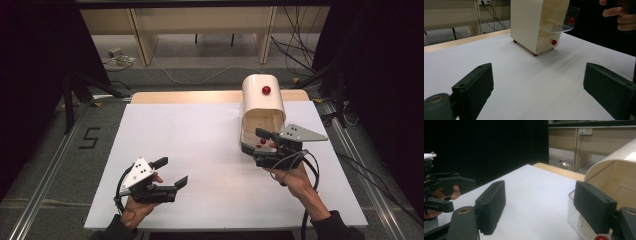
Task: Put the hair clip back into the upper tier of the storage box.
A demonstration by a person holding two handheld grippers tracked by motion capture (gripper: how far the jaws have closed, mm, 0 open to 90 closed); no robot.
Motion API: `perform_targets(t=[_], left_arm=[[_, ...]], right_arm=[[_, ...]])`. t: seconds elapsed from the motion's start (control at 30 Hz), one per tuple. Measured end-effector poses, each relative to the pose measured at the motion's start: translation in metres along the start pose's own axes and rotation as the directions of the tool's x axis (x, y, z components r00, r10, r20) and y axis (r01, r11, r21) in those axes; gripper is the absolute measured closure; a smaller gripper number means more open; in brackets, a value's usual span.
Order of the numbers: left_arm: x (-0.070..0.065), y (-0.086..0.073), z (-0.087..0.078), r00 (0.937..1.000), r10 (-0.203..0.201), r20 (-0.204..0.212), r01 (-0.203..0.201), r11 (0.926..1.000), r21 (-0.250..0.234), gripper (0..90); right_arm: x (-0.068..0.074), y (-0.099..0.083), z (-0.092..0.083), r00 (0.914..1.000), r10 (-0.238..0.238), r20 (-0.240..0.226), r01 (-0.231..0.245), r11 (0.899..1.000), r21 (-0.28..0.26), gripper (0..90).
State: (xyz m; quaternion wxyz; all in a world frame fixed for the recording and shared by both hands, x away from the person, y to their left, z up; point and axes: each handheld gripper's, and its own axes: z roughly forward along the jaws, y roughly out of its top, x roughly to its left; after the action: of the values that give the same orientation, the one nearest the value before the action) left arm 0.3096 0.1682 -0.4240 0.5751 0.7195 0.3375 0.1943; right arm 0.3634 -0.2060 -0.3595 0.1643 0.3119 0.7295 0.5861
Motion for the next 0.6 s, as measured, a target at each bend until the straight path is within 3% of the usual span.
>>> perform_targets(t=[0.6], left_arm=[[0.0, 0.0, 0.0, 1.0, 0.003, 0.001, -0.003, 1.0, 0.001, 8.8]], right_arm=[[0.01, -0.013, -0.002, 0.9996, -0.027, -0.013, 0.026, 1.0, -0.017, 27.3]])
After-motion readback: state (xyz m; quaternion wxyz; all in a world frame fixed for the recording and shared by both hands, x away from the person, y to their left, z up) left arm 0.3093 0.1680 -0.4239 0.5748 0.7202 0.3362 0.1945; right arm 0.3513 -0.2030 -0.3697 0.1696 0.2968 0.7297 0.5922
